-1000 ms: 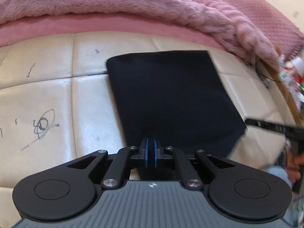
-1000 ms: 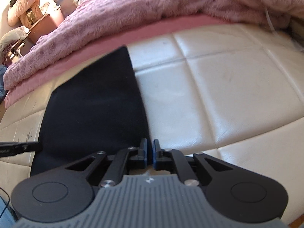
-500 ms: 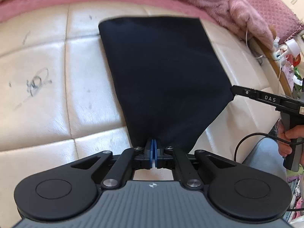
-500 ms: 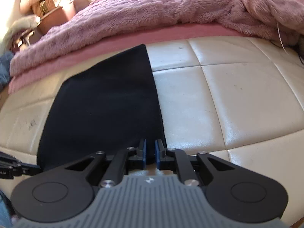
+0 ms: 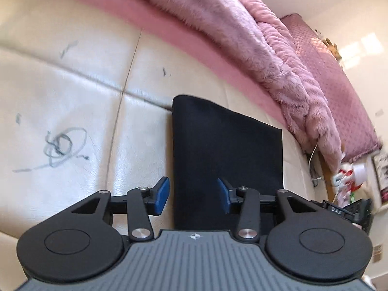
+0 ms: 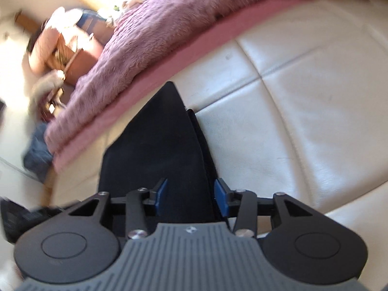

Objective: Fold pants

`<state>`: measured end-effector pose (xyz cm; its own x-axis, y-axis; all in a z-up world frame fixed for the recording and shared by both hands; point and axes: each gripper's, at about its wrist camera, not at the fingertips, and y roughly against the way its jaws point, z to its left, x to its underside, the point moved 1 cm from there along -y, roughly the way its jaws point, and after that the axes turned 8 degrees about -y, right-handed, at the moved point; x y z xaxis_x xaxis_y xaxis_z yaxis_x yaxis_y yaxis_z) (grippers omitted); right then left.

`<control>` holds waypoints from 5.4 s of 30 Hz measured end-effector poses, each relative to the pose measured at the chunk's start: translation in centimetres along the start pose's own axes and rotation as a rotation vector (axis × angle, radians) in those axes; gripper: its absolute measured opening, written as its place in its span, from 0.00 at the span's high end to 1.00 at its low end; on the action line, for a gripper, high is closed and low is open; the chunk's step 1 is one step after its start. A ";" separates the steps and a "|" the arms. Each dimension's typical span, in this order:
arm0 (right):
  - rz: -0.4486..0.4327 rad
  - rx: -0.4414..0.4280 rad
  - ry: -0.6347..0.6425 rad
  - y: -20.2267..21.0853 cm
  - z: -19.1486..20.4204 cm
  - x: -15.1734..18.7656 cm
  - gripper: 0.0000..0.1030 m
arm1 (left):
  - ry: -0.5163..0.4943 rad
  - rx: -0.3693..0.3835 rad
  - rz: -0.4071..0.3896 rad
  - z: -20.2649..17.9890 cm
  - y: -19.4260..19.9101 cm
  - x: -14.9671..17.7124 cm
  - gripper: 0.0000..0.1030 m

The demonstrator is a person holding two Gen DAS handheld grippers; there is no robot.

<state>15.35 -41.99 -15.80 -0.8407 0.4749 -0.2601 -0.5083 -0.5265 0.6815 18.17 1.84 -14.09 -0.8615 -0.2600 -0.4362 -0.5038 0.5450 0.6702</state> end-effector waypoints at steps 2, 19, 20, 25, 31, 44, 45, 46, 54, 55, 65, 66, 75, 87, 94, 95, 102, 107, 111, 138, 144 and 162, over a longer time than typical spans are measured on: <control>0.014 -0.018 -0.054 -0.7 -0.7 -0.6 0.61 | 0.027 0.016 0.019 0.4 -1.0 0.1 0.53; 0.138 -0.160 -0.229 -5.7 -2.9 -3.3 0.76 | 0.157 0.148 0.059 3.6 -3.9 -0.9 0.63; 0.142 -0.170 -0.237 -5.8 -3.0 -3.4 0.78 | 0.164 0.151 0.059 3.7 -4.0 -0.9 0.64; 0.147 -0.176 -0.235 -5.8 -3.2 -3.5 0.79 | 0.141 0.129 0.059 3.1 -3.9 -1.2 0.76; 0.141 -0.139 -0.195 -5.4 -2.1 -3.5 0.85 | 0.046 0.046 0.064 1.2 -3.1 -1.8 0.81; 0.173 -0.121 -0.076 -4.3 3.6 -1.5 0.89 | -0.062 -0.026 0.053 1.1 1.7 -3.5 0.82; 0.177 -0.126 -0.066 -4.4 4.2 -1.2 0.89 | -0.067 -0.032 0.052 1.4 2.0 -3.7 0.82; 0.180 -0.130 -0.060 -4.4 4.7 -1.0 0.89 | -0.069 -0.036 0.051 1.6 2.5 -3.9 0.82; 0.206 -0.170 -0.037 -7.3 10.5 1.1 0.89 | -0.088 -0.070 0.034 5.1 6.2 -7.5 0.82; 0.208 -0.173 -0.032 -7.8 11.2 1.2 0.89 | -0.096 -0.078 0.034 5.6 6.7 -8.1 0.82; 0.228 -0.220 0.000 -16.5 20.7 1.4 0.90 | -0.131 -0.198 0.011 11.0 10.1 -15.2 0.82; 0.230 -0.222 0.003 -17.3 21.4 1.3 0.90 | -0.131 -0.211 0.009 11.4 10.1 -15.8 0.82; 0.257 -0.197 0.028 -24.3 25.7 -0.8 0.90 | -0.100 -0.263 0.008 15.5 8.5 -19.2 0.82; 0.257 -0.082 0.027 -28.8 23.0 -1.1 0.87 | -0.116 -0.325 -0.011 18.4 6.4 -17.8 0.62; 0.218 -0.019 0.109 -27.8 23.6 -0.7 0.76 | -0.155 -0.412 -0.054 17.5 7.5 -17.0 0.58; 0.202 0.003 0.132 -27.3 23.8 -0.8 0.73 | -0.168 -0.435 -0.070 17.2 8.1 -16.7 0.58; 0.084 0.027 0.381 -22.0 26.0 1.3 0.87 | -0.229 -0.454 -0.164 14.3 10.7 -13.0 0.69; 0.081 0.037 0.619 -21.3 27.7 5.8 0.92 | -0.168 -0.467 -0.130 15.4 9.8 -10.0 0.72; 0.097 0.095 0.609 -22.7 26.8 6.4 0.92 | -0.129 -0.477 -0.107 16.6 9.1 -8.6 0.69; -0.523 -0.004 0.764 0.7 34.4 14.7 0.20 | -0.546 -0.739 -0.626 -6.4 21.3 -0.6 0.06; -0.472 0.066 0.757 1.4 31.1 18.2 0.20 | -0.471 -0.730 -0.536 -4.5 19.7 2.9 0.06; -0.246 0.168 0.700 -3.5 27.6 21.0 0.20 | -0.352 -0.791 -0.332 -2.7 18.3 6.5 0.06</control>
<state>4.64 -10.77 -4.75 -0.6575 -0.0229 -0.7531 -0.7083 -0.3221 0.6282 3.16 7.96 -3.09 -0.6617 0.0221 -0.7495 -0.7294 -0.2506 0.6366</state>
